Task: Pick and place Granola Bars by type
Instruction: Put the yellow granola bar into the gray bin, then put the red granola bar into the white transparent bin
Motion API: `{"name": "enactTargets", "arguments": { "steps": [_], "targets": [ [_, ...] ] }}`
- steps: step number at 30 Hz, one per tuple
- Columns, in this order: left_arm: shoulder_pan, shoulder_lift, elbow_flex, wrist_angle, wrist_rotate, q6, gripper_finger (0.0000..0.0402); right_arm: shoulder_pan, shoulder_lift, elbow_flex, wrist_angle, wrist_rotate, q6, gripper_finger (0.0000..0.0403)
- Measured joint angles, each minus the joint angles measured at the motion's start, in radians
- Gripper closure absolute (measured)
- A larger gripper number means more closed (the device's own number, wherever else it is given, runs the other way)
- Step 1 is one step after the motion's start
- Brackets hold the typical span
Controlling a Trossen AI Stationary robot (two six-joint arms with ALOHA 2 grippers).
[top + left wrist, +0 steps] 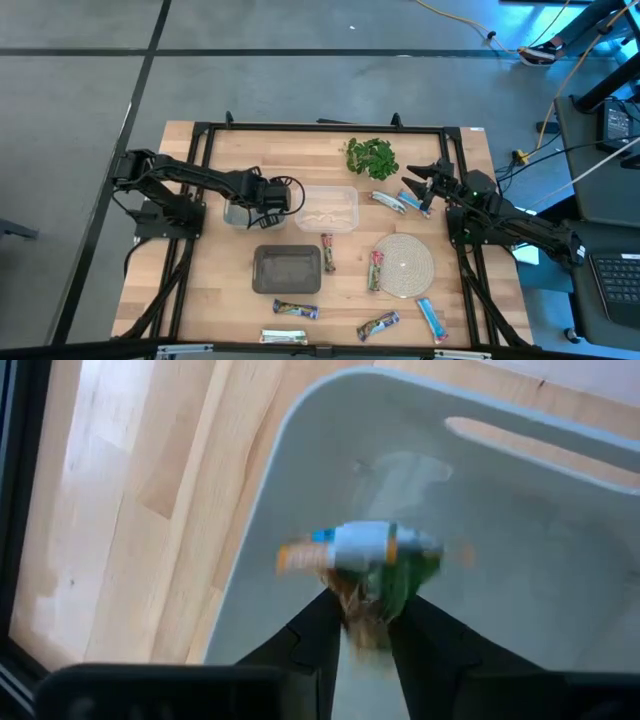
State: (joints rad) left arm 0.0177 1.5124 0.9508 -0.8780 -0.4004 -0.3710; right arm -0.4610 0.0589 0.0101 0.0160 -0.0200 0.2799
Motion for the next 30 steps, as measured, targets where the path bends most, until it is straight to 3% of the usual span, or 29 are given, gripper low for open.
{"name": "enactTargets", "arguments": {
  "steps": [13, 21, 27, 30],
  "targets": [
    [-0.006, -0.009, 0.038, -0.056, 0.012, -0.012, 0.0276, 0.0, 0.0, 0.0, 0.0, 0.0, -0.001, 0.0152],
    [-0.088, -0.057, 0.172, -0.048, 0.016, -0.044, 0.0274, 0.0, 0.003, 0.0, 0.0, 0.0, -0.028, 0.0152],
    [-0.166, -0.059, 0.198, 0.02, 0.067, -0.059, 0.0276, 0.0, 0.006, 0.0, 0.001, 0.0, -0.078, 0.0152],
    [-0.215, -0.059, 0.198, 0.021, 0.025, -0.066, 0.0276, 0.0, 0.006, 0.0, 0.005, 0.0, -0.069, 0.0152]
  ]
}}
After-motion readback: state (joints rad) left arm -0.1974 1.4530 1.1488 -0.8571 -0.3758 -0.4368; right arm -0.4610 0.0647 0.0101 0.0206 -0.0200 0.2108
